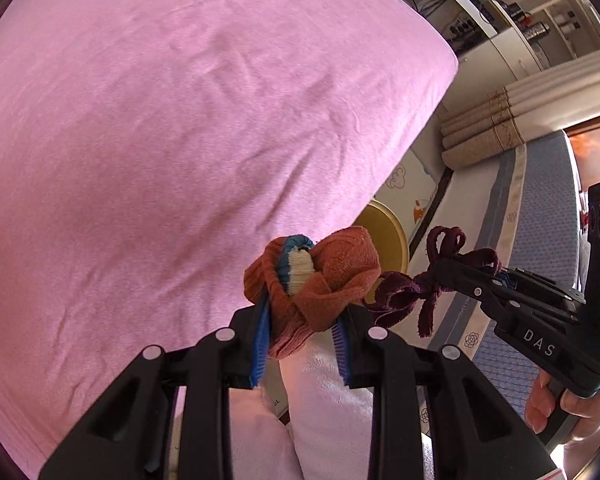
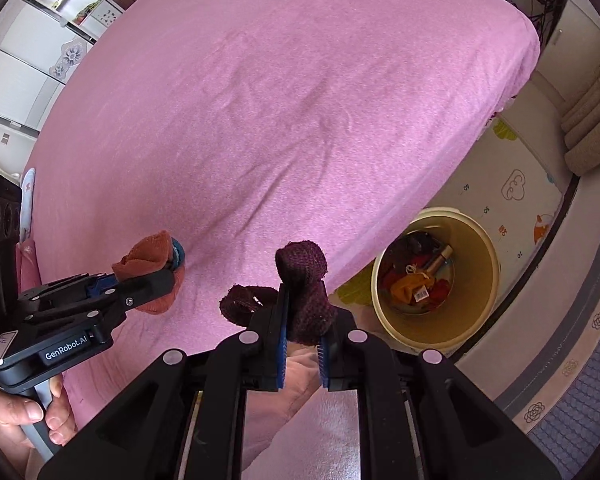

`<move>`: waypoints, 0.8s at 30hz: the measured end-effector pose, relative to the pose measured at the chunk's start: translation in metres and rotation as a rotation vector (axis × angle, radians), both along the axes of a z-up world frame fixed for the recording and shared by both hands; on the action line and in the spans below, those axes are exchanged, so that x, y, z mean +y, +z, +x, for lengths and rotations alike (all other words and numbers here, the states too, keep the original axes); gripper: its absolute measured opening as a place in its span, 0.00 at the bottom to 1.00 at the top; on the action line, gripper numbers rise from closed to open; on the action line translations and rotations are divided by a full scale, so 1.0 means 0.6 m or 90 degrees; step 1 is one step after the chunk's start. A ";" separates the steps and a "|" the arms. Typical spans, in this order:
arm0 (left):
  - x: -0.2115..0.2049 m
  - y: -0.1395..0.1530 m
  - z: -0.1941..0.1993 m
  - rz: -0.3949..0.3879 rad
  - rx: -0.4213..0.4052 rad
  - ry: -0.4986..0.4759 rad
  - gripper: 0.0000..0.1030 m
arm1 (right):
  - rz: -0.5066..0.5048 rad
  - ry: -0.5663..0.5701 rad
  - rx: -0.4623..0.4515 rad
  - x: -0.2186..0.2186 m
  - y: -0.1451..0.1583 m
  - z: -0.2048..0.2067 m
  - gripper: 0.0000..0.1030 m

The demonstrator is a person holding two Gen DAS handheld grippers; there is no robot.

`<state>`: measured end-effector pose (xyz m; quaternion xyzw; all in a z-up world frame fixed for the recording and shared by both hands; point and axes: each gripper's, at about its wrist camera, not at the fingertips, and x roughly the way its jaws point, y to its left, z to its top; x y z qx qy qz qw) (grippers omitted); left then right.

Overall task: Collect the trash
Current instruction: 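Carry sock and maroon cord to the yellow bucket and release both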

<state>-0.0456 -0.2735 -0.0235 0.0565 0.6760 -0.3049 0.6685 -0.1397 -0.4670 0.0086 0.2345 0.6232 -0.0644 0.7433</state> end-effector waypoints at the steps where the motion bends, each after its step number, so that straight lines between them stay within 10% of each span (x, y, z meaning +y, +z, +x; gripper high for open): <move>1: -0.019 -0.001 -0.008 0.002 0.002 -0.008 0.26 | -0.001 -0.005 0.001 -0.015 0.002 -0.008 0.11; 24: -0.357 -0.076 -0.119 0.051 0.054 -0.163 0.26 | 0.019 -0.134 0.048 -0.297 -0.057 -0.162 0.12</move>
